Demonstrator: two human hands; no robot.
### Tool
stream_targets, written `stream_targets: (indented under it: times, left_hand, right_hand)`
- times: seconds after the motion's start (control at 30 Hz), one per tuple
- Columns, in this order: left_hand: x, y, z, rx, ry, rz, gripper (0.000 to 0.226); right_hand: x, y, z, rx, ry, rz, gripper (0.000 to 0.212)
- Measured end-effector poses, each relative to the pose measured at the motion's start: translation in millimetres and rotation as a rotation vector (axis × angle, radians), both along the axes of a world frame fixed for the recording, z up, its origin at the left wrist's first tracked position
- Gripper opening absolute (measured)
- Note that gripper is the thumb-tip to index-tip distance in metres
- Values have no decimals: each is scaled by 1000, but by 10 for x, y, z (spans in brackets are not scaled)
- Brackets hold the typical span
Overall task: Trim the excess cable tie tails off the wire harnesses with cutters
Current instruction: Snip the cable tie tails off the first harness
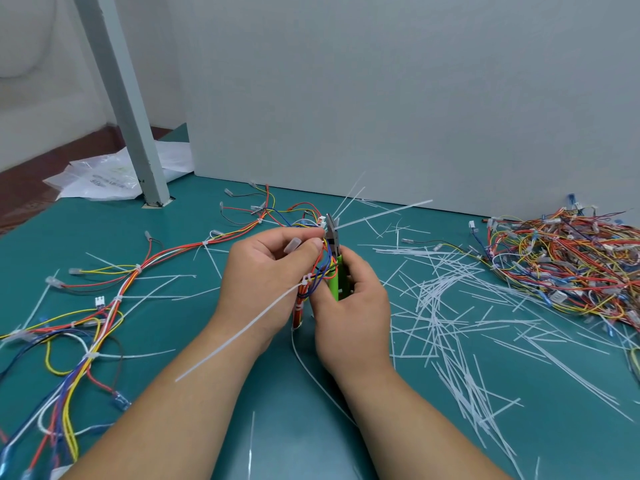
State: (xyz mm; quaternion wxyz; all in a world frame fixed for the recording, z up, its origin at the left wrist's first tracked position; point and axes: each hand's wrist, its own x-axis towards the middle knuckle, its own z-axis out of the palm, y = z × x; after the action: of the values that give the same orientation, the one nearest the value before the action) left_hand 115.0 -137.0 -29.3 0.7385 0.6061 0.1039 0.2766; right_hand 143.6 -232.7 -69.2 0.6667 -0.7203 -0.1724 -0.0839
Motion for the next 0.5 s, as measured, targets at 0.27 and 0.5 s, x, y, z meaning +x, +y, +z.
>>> stream_targets:
  times: [0.27, 0.5]
  left_hand:
    - [4, -25, 1, -18, -17, 7, 25]
    - [9, -25, -4, -19, -18, 5, 28]
  right_hand:
    - [-6, -20, 19, 34, 9, 38, 14]
    - [-1, -24, 4, 50, 1, 42, 11]
